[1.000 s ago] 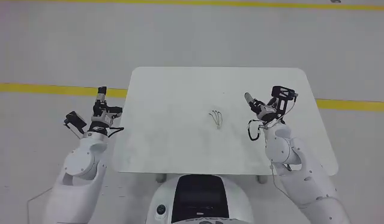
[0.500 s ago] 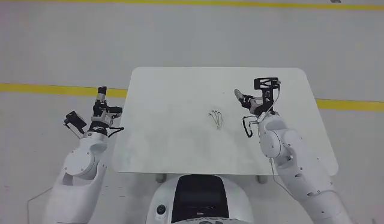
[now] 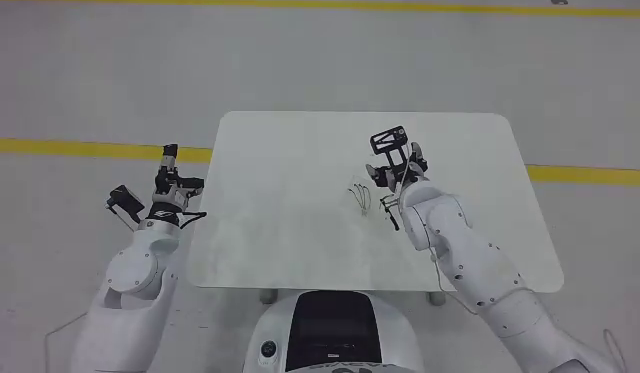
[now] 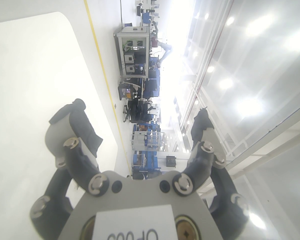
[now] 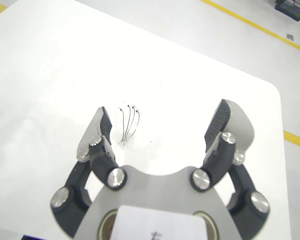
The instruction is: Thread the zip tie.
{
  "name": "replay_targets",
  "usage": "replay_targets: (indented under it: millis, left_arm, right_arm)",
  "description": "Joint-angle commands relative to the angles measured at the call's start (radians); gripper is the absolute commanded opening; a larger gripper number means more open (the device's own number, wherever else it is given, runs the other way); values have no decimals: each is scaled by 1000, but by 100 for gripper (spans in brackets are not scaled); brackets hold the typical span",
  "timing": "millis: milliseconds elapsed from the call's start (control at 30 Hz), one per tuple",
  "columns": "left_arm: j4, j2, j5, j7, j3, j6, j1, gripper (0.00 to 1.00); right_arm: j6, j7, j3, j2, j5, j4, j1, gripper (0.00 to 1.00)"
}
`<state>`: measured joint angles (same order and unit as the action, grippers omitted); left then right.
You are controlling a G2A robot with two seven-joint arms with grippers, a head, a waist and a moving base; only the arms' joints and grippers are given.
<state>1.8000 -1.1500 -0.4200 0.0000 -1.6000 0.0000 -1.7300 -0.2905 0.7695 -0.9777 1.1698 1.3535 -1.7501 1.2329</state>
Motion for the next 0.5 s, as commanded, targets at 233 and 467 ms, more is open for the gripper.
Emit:
replay_targets:
  millis: [233, 467]
  left_arm:
    - [0, 0, 0, 0, 0, 0, 0, 100]
    - [0, 0, 0, 0, 0, 0, 0, 100]
  right_arm:
    - [93, 87, 35, 3, 69, 20, -46, 100]
    - [103, 386, 181, 71, 88, 183, -267, 100]
